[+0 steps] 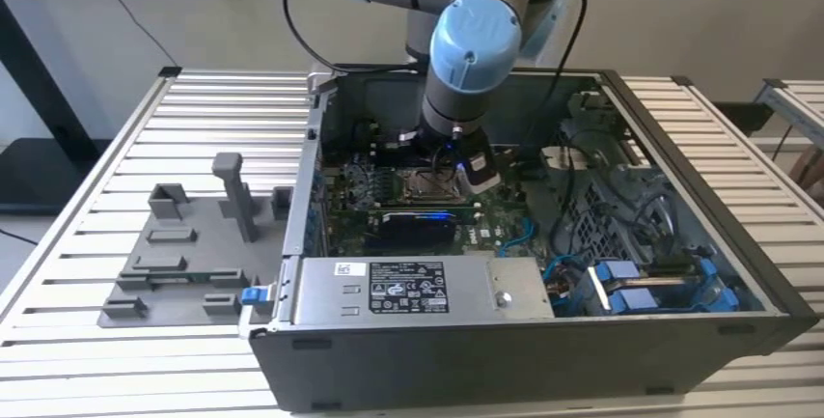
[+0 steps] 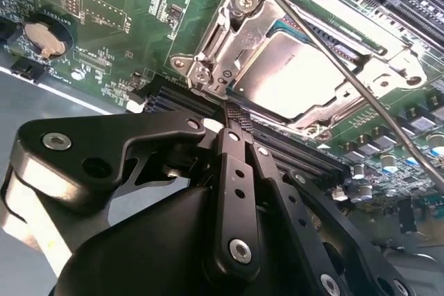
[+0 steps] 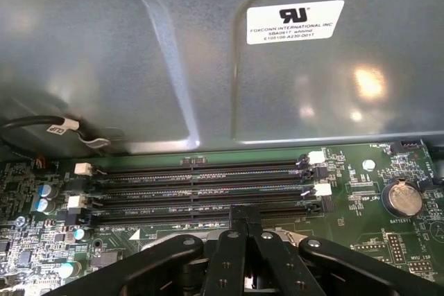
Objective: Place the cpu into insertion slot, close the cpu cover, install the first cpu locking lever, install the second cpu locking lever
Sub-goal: 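Install the first cpu locking lever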
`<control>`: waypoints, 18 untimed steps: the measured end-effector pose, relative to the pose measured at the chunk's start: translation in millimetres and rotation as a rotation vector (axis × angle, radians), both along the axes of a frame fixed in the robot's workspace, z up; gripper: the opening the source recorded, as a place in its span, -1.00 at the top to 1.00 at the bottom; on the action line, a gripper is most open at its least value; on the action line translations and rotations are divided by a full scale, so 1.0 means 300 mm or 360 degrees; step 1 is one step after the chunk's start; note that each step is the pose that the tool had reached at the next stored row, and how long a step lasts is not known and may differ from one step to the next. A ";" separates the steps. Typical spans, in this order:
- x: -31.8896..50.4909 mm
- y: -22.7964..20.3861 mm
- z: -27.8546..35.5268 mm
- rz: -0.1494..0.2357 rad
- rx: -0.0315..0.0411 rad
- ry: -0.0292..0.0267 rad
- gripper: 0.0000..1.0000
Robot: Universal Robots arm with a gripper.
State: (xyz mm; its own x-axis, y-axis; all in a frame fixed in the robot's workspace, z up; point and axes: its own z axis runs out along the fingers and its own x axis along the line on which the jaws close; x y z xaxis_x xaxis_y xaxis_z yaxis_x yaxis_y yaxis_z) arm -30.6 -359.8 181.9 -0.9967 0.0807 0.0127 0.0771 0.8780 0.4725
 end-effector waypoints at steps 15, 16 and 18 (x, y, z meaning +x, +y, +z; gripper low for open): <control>0.008 0.001 -0.004 0.0000 0.0034 -0.00007 0.79; 0.008 0.001 -0.003 0.0000 0.0034 -0.00006 0.79; 0.008 0.001 0.006 0.0000 0.0036 0.00000 0.79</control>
